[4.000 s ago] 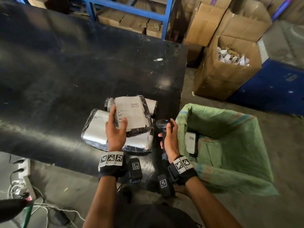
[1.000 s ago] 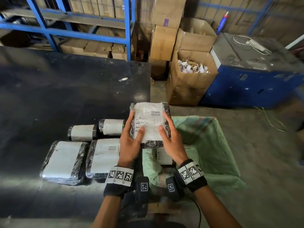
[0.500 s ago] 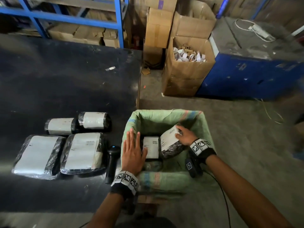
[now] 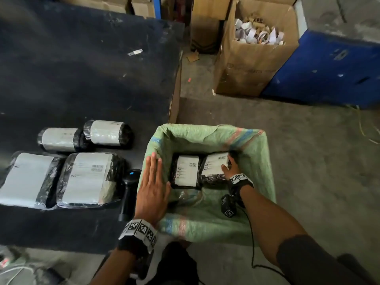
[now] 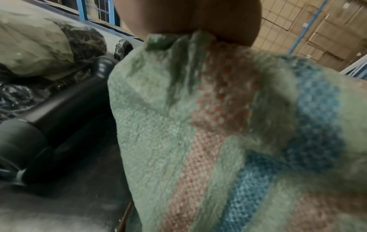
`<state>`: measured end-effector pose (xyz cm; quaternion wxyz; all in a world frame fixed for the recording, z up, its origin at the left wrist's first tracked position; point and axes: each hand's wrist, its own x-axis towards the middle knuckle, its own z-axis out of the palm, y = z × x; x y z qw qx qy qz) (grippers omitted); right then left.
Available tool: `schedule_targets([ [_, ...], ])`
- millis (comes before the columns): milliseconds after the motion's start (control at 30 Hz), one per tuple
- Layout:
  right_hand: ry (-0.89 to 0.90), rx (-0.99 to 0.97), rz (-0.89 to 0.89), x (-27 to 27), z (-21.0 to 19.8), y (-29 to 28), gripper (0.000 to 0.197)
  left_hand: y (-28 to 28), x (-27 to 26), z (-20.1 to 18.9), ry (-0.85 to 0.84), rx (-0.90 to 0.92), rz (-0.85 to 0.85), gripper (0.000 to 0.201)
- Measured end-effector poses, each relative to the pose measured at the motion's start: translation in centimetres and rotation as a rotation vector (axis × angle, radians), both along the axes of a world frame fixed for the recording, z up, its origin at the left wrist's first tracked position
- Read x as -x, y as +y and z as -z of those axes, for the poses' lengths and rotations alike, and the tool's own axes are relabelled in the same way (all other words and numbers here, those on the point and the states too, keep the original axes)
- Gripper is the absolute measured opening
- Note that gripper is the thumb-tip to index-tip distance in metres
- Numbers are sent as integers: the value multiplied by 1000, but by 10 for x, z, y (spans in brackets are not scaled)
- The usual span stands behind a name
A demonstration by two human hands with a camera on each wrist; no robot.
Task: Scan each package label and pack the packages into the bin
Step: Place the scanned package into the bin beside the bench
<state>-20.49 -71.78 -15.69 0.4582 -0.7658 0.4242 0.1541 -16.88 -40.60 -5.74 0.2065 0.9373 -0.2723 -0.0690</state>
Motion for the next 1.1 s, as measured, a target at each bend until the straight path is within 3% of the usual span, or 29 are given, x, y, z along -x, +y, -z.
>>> schedule_targets([
  [233, -20, -33, 2, 14, 43, -1, 67, 0, -1, 1, 28, 131, -11, 64],
  [400, -16, 108, 28, 26, 64, 0, 74, 0, -2, 1, 46, 137, -14, 68],
  [667, 336, 102, -49, 14, 68, -6, 79, 1, -3, 3, 56, 185, -14, 74],
  [867, 269, 130, -184, -33, -66, 27, 52, 7, -7, -15, 103, 111, 42, 58],
  [967, 101, 256, -276, -37, -139, 70, 46, 24, -23, -35, 211, 164, 57, 60],
  [1100, -220, 289, -297, -23, -209, 154, 40, 73, -52, -69, 180, 239, 40, 58],
])
